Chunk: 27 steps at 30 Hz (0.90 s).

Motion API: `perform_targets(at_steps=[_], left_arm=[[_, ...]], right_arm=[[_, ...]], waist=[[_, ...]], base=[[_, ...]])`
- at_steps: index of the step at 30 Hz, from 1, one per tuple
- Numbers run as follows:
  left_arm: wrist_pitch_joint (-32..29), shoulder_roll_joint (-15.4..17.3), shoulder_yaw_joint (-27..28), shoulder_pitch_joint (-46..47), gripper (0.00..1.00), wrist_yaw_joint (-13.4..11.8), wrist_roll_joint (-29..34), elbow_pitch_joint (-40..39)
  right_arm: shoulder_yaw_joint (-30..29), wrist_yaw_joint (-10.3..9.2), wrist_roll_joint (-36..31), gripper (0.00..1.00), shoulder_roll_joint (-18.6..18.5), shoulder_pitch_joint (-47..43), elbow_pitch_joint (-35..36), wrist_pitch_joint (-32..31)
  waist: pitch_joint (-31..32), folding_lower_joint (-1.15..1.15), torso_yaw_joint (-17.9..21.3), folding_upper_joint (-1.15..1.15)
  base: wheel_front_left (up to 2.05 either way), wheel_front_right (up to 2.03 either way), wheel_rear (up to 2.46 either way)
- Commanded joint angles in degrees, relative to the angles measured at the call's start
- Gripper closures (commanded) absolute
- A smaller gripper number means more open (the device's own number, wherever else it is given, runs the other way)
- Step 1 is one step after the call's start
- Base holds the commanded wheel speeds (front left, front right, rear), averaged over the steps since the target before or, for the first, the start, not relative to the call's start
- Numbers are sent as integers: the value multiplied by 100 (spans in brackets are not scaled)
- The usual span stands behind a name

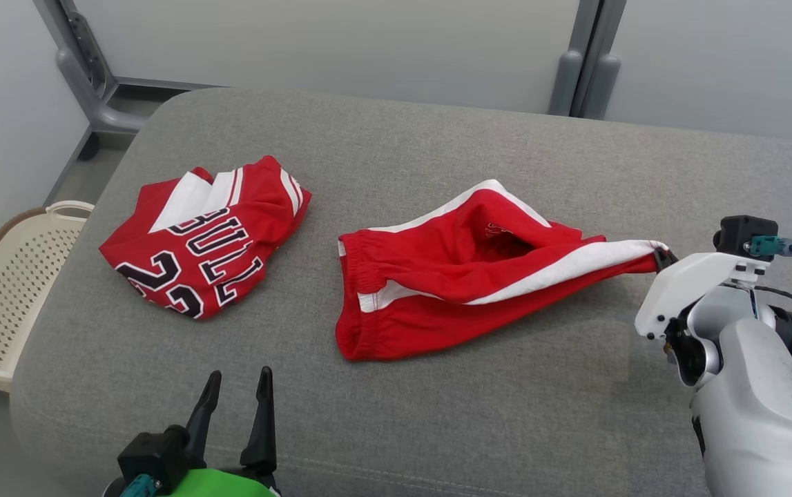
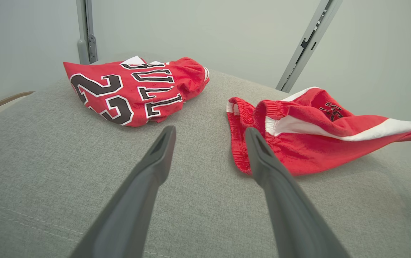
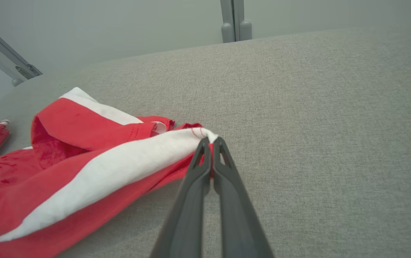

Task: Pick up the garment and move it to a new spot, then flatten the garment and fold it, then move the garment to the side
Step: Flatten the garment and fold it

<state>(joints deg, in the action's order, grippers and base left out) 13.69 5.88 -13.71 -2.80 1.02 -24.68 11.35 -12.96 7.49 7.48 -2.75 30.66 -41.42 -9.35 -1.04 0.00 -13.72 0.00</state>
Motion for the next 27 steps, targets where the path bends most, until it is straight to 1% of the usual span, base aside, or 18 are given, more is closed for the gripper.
perform_targets(at_steps=[1, 4, 7, 9, 11, 16, 19, 20, 23, 25, 27], left_arm=[[17, 34, 0, 32, 0, -8, -28, 9], [17, 53, 5, 18, 0, -21, -38, 12], [7, 76, -3, 1, 0, -28, -51, 9], [-6, 91, -16, -7, 0, -32, -52, 3], [-13, 102, -21, -15, 0, -42, -58, -6], [-23, 124, -36, -40, 0, -59, -73, -33], [-25, 136, -42, -55, 0, -57, -78, -52], [-25, 136, -42, -55, 0, -57, -78, -52], [-24, 131, -66, -50, 0, -55, -89, -61], [-20, 123, -86, -37, 0, -50, -91, -63], [-16, 118, -108, -21, 0, -44, -90, -61]], right_arm=[[-20, 0, 93, 100, -25, -93, 99, -51], [8, 0, 294, 100, -27, -135, 369, -164], [108, 0, 690, 100, -24, -217, 713, -343], [186, 0, 1104, 100, -25, -277, 1018, -508], [208, 0, 1282, 100, -29, -384, 1397, -678], [236, 0, 1900, 100, -24, -785, 2466, -1380], [185, 0, 2198, 100, -26, -1092, 3044, -1907], [185, 0, 2198, 100, -26, -1092, 3044, -1907], [49, 1, 2341, 100, -26, -1315, 3493, -2411], [-242, 0, 2219, 100, -36, -1369, 3645, -2541], [-496, 0, 2050, 100, -21, -1296, 3598, -2613]], waist=[[19, 0, 13, 0], [42, 0, 35, 0], [64, 0, 58, 0], [75, 0, 67, 0], [82, 0, 73, 0], [89, 0, 63, 0], [75, 0, 58, 0], [75, 0, 58, 0], [42, 0, 42, 0], [14, 0, 29, 0], [-12, 0, 16, 0]], base=[[0, 0, 0], [0, 0, 0], [0, 0, 0], [0, 0, 0], [0, 0, 0], [0, 0, 0], [0, 0, 0], [0, 0, 0], [0, 0, 0], [0, 0, 0], [0, 0, 0]])
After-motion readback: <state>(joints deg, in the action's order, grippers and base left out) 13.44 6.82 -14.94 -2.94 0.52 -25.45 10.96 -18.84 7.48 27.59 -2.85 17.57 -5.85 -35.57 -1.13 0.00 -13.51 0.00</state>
